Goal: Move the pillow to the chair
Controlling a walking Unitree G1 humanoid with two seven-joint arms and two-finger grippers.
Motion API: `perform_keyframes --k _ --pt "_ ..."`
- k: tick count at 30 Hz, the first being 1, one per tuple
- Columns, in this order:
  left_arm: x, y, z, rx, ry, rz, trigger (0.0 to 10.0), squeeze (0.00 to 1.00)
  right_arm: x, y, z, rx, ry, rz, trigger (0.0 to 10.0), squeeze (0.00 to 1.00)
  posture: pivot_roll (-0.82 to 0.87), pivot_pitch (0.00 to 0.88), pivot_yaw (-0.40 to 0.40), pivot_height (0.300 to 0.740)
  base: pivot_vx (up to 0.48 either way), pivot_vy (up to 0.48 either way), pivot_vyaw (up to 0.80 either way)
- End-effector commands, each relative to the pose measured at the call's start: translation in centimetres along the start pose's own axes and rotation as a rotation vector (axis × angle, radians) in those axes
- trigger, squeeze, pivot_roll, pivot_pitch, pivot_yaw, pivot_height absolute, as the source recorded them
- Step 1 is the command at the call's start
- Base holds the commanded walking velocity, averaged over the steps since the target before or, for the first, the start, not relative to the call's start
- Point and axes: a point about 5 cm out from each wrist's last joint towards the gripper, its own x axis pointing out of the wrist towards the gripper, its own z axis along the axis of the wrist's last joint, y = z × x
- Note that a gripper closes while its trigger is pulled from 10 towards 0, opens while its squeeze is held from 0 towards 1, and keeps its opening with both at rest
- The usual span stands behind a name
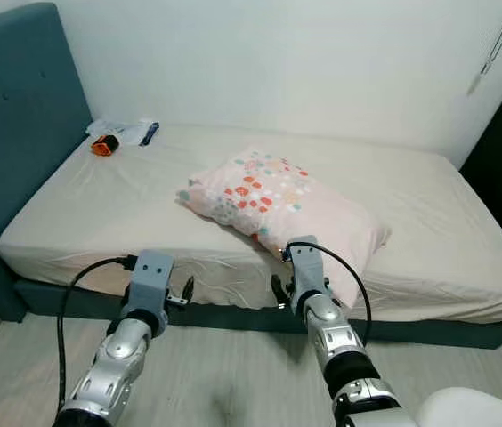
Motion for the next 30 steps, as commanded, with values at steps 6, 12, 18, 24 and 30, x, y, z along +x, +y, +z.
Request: perform_keyframes --k 6,12,18,24,30 --pt "-0.21 0.22 -0.33 -0.02 0.004 0.026 10.0 0.0 -0.12 -0.25 -0.04 -0.001 -0.024 -0.012 10.0 0.0 0.05 0.0 -0.077 0.74 0.0 0.0 0.0" --pt "-0.16 0.38 -0.07 -0.037 -0.018 0.037 10.0 0.0 -0.06 -0.4 0.27 -0.007 -0.038 -0.015 10.0 0.0 0.05 0.0 -0.078 0.74 0.0 0.0 0.0" --pt "-0.13 0.59 0.1 -0.034 -0.026 0.045 10.0 0.0 -0.06 -0.18 0.27 -0.002 -0.04 -0.001 10.0 0.0 0.05 0.0 -0.076 0.74 0.0 0.0 0.0" --pt "-0.1 0.68 0.29 -0.032 -0.046 0.04 10.0 0.0 -0.1 -0.2 0.17 0.001 -0.043 0.0 10.0 0.0 0.05 0.0 -0.076 0.74 0.042 0.0 0.0" --pt "-0.1 0.64 0.35 -0.032 -0.053 0.034 10.0 0.0 -0.08 -0.26 0.29 0.001 -0.047 0.001 10.0 0.0 0.05 0.0 -0.076 0.74 0.299 0.0 0.0"
